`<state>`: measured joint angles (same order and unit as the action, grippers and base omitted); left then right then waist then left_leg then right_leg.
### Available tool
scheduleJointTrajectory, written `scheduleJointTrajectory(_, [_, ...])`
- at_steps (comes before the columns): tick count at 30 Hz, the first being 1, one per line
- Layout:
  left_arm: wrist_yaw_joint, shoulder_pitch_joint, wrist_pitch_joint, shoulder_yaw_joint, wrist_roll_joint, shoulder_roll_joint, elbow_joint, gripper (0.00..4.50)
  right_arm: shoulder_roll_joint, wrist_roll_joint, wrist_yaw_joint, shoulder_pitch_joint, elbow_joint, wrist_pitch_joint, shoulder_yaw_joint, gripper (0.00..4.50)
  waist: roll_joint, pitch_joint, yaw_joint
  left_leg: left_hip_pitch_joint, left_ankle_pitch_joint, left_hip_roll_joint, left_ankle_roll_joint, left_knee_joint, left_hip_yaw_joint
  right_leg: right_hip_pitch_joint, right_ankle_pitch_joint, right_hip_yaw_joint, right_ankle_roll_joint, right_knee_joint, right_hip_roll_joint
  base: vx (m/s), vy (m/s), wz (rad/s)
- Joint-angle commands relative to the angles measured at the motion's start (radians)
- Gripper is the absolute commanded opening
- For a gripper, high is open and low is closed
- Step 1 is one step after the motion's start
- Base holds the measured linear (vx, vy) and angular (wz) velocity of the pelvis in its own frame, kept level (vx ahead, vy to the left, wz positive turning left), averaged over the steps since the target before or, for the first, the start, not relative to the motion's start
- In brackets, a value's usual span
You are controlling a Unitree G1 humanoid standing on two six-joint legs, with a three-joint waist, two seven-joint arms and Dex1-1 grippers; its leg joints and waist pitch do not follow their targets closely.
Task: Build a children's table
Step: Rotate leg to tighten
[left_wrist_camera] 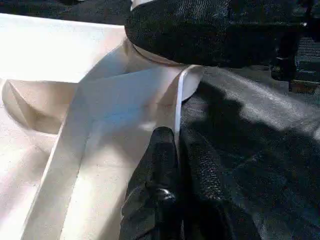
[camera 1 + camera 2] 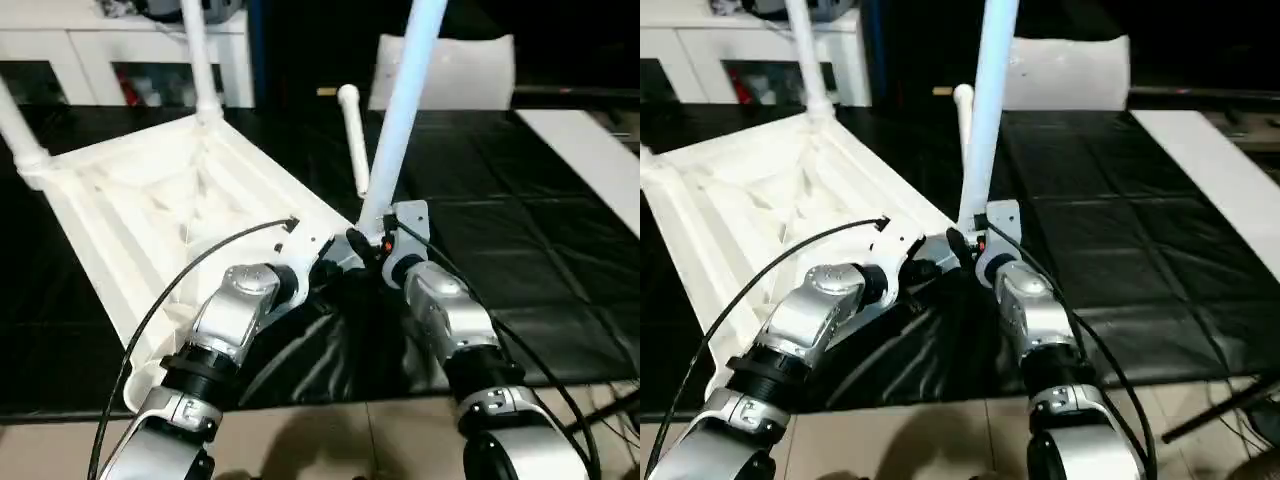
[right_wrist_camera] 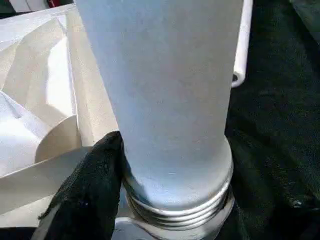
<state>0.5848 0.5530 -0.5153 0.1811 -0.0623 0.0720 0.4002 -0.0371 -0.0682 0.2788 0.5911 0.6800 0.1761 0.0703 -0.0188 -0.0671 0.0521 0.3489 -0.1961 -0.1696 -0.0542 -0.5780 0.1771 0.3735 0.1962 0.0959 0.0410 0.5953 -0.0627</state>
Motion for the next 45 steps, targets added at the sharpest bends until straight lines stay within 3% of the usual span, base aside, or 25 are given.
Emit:
scheduleJointTrajectory(1, [-0.053,0.032,0.071,0.001,0.02,-0.043,-0.031,0.0,-0.129,-0.023,0.091,-0.035,0.067,0.032,-0.104,3.44,-0.006,0.063,0.006,0.004,-0.089,-0.07,0.08,0.064,-0.026,-0.04,0.204,-0.072,0.175,-0.073,-0.113,0.0,0.0,0.0])
scheduleJointTrajectory(3, [-0.037,0.028,0.087,0.007,0.015,-0.018,-0.027,0.0,-0.113,-0.022,0.098,-0.041,0.064,0.015,-0.101,3.75,-0.007,0.061,0.004,0.01,-0.093,-0.069,0.081,0.067,-0.026,-0.042,0.204,-0.069,0.173,-0.073,-0.11,0.0,0.0,0.0])
scheduleJointTrajectory(7, [0.035,0.013,0.139,0.015,0.017,0.046,-0.018,0.0,-0.058,-0.053,0.188,-0.089,-0.002,-0.021,-0.083,3.96,-0.009,0.056,0.001,0.006,-0.164,-0.068,0.071,0.069,-0.026,-0.035,0.338,-0.071,0.127,-0.091,-0.11,0.0,0.0,0.0])
scheduleJointTrajectory(8, [0.065,0.008,0.163,0.022,0.016,0.067,-0.014,0.0,-0.034,-0.052,0.21,-0.105,-0.021,-0.039,-0.085,4.07,-0.013,0.058,-0.003,0.008,-0.161,-0.069,0.069,0.069,-0.026,-0.037,0.339,-0.07,0.125,-0.089,-0.108,0.0,0.0,0.0])
scheduleJointTrajectory(10, [0.097,0.001,0.185,0.026,0.016,0.09,-0.01,0.0,-0.002,-0.049,0.24,-0.123,-0.045,-0.057,-0.088,4.39,-0.011,0.058,-0.005,0.009,-0.158,-0.07,0.067,0.069,-0.028,-0.036,0.341,-0.069,0.126,-0.089,-0.108,0.0,0.0,0.0])
scheduleJointTrajectory(12, [0.157,-0.012,0.225,0.031,0.017,0.136,0.0,0.0,0.063,-0.066,0.309,-0.159,-0.101,-0.058,-0.08,4.47,-0.015,0.059,0.001,0.004,-0.156,-0.068,0.073,0.066,-0.025,-0.035,0.347,-0.071,0.118,-0.092,-0.108,0.0,0.0,0.0])
scheduleJointTrajectory(16, [0.244,-0.034,0.269,0.044,0.019,0.189,0.002,0.0,0.144,-0.084,0.388,-0.188,-0.153,-0.068,-0.058,4.47,-0.015,0.064,0.001,0.004,-0.106,-0.071,0.088,0.064,-0.022,-0.036,0.224,-0.07,0.164,-0.075,-0.105,0.0,0.0,0.0])
scheduleJointTrajectory(21, [0.331,-0.054,0.316,0.074,0.029,0.236,0.001,0.0,0.21,-0.107,0.487,-0.199,-0.184,-0.06,-0.046,4.47,-0.016,0.065,0.015,0.004,-0.104,-0.07,0.097,0.061,-0.019,-0.038,0.213,-0.071,0.171,-0.072,-0.105,0.0,0.0,0.0])
scheduleJointTrajectory(24, [0.425,-0.068,0.366,0.107,0.032,0.283,-0.003,0.0,0.28,-0.129,0.634,-0.202,-0.223,-0.051,-0.071,4.47,-0.017,0.065,0.02,0.005,-0.107,-0.071,0.103,0.061,-0.02,-0.04,0.229,-0.07,0.158,-0.073,-0.105,0.0,0.0,0.0])
scheduleJointTrajectory(25, [0.543,-0.075,0.42,0.131,0.053,0.33,-0.001,0.0,0.365,-0.134,0.778,-0.183,-0.233,-0.058,-0.113,4.47,-0.019,0.066,0.023,0.002,-0.106,-0.07,0.108,0.059,-0.02,-0.039,0.233,-0.068,0.158,-0.073,-0.103,0.0,0.0,0.0])
scheduleJointTrajectory(27, [0.613,-0.074,0.45,0.144,0.062,0.356,0.002,0.0,0.411,-0.126,0.852,-0.164,-0.231,-0.068,-0.141,4.47,-0.023,0.066,0.029,0.002,-0.094,-0.072,0.113,0.058,-0.017,-0.037,0.219,-0.069,0.159,-0.07,-0.102,0.0,0.0,0.0])
scheduleJointTrajectory(28, [0.633,-0.072,0.461,0.147,0.061,0.363,0.004,0.0,0.424,-0.121,0.87,-0.157,-0.229,-0.074,-0.152,4.47,-0.019,0.066,0.038,-0.002,-0.092,-0.073,0.11,0.058,-0.015,-0.034,0.218,-0.069,0.163,-0.069,-0.102,0.0,0.0,0.0])
scheduleJointTrajectory(33, [0.702,-0.058,0.521,0.182,0.04,0.396,0.025,0.0,0.456,-0.097,0.949,-0.114,-0.21,-0.095,-0.193,4.47,-0.025,0.068,0.048,-0.005,-0.09,-0.08,0.095,0.059,-0.016,-0.033,0.184,-0.068,0.187,-0.059,-0.103,0.0,0.0,0.0])
scheduleJointTrajectory(37, [0.745,-0.045,0.571,0.212,0.032,0.411,0.049,0.0,0.461,-0.086,1.0,-0.087,-0.2,-0.115,-0.224,4.47,-0.03,0.067,0.059,-0.003,-0.088,-0.079,0.089,0.058,-0.016,-0.033,0.179,-0.068,0.182,-0.057,-0.105,0.0,0.0,0.0])
scheduleJointTrajectory(42, [0.821,-0.037,0.601,0.224,0.047,0.415,0.039,0.0,0.453,-0.085,1.079,-0.056,-0.167,-0.145,-0.277,4.47,-0.034,0.065,0.059,-0.004,-0.113,-0.08,0.073,0.059,-0.017,-0.032,0.212,-0.068,0.18,-0.058,-0.107,0.0,0.0,0.0])
scheduleJointTrajectory(43, [0.824,-0.035,0.601,0.226,0.048,0.415,0.037,0.0,0.452,-0.083,1.089,-0.054,-0.161,-0.148,-0.284,4.21,-0.033,0.066,0.061,-0.006,-0.114,-0.082,0.07,0.059,-0.017,-0.031,0.209,-0.068,0.182,-0.058,-0.107,0.0,0.0,0.0])
scheduleJointTrajectory(45, [0.829,-0.029,0.609,0.229,0.05,0.416,0.042,0.0,0.448,-0.082,1.11,-0.05,-0.151,-0.144,-0.297,4.13,-0.034,0.066,0.063,-0.007,-0.119,-0.083,0.065,0.06,-0.018,-0.03,0.202,-0.068,0.186,-0.058,-0.106,0.0,0.0,0.0])
